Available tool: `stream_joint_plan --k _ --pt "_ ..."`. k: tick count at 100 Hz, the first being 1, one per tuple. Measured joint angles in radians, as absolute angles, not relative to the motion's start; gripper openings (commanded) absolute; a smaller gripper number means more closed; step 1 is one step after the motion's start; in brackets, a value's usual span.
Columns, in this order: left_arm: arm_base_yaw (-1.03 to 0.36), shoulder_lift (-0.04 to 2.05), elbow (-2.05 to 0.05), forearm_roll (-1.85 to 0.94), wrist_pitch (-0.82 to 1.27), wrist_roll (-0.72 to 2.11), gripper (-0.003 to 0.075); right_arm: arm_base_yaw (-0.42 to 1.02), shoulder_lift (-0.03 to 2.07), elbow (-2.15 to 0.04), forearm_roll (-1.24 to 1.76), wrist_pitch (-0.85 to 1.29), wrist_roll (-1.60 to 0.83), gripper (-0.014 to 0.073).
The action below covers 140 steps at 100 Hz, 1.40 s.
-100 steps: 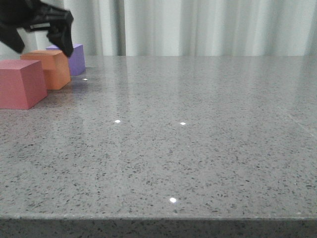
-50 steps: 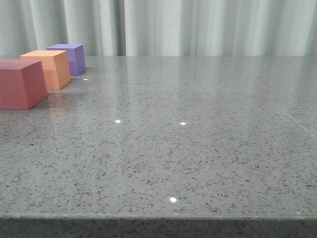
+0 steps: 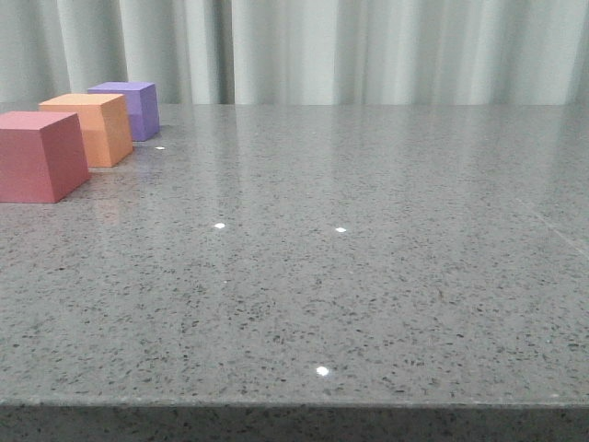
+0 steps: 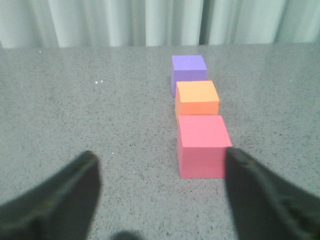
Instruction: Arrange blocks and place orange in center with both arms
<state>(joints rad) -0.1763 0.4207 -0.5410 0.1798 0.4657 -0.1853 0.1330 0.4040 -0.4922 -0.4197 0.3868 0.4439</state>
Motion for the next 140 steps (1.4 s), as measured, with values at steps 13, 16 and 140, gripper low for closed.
stream_joint_plan --k 13,16,140 --pt "-0.176 0.281 -0.473 0.18 0.466 -0.186 -0.0017 0.133 0.404 -0.492 -0.42 0.387 0.444 -0.0068" --pt "-0.176 0.252 -0.465 0.18 0.464 -0.186 -0.002 0.133 0.404 -0.492 -0.42 0.387 0.444 -0.0068" --pt "-0.049 -0.002 -0.016 0.119 0.081 -0.188 -0.002 0.133 0.404 -0.492 -0.42 0.387 0.444 -0.0068"
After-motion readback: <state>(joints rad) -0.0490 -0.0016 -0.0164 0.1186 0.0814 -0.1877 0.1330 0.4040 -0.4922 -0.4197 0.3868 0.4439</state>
